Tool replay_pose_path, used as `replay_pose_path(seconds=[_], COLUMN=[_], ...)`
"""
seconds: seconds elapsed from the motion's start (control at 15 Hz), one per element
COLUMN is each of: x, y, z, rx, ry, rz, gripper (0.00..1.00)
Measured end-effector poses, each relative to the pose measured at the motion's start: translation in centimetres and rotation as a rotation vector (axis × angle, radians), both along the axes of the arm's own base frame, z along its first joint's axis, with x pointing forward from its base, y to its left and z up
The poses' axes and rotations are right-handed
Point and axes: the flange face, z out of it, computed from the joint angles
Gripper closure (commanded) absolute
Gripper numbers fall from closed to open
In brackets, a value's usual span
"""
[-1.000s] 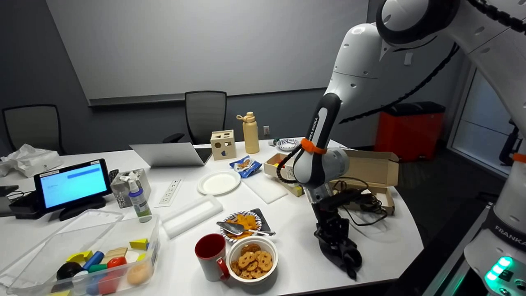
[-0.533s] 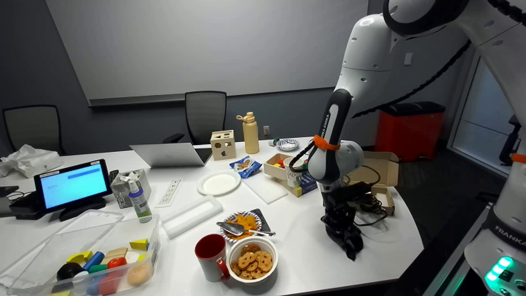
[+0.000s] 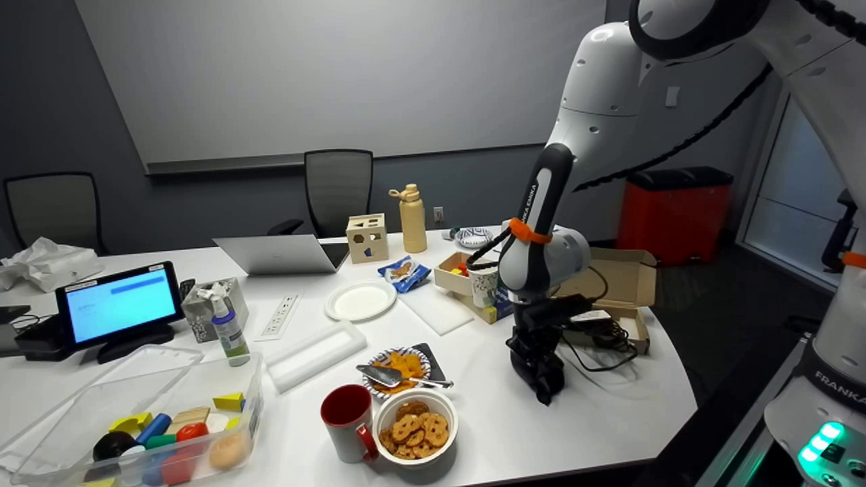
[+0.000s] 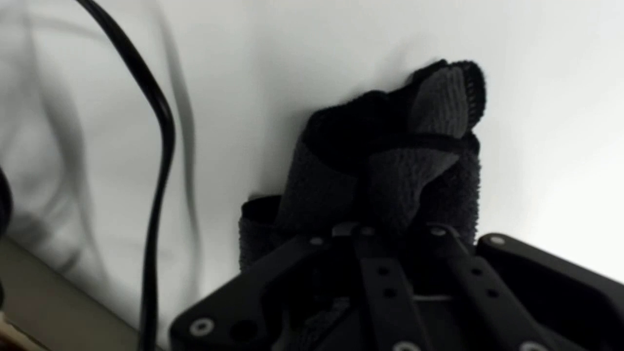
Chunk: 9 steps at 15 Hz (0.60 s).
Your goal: Use the black towel to clean the table
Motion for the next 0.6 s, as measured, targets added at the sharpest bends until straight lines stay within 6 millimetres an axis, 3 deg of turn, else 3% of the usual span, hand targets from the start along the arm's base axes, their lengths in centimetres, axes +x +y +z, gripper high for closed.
replay_pose_path(seconds=[0.33, 0.6], x=[2.3, 2.4], y=[3.3, 5.6], z=[0.1, -0.1], rx=[0.041, 0.083], ry=[-0.058, -0.026], rz=[0.066, 0.147], gripper=[0.97, 0.97])
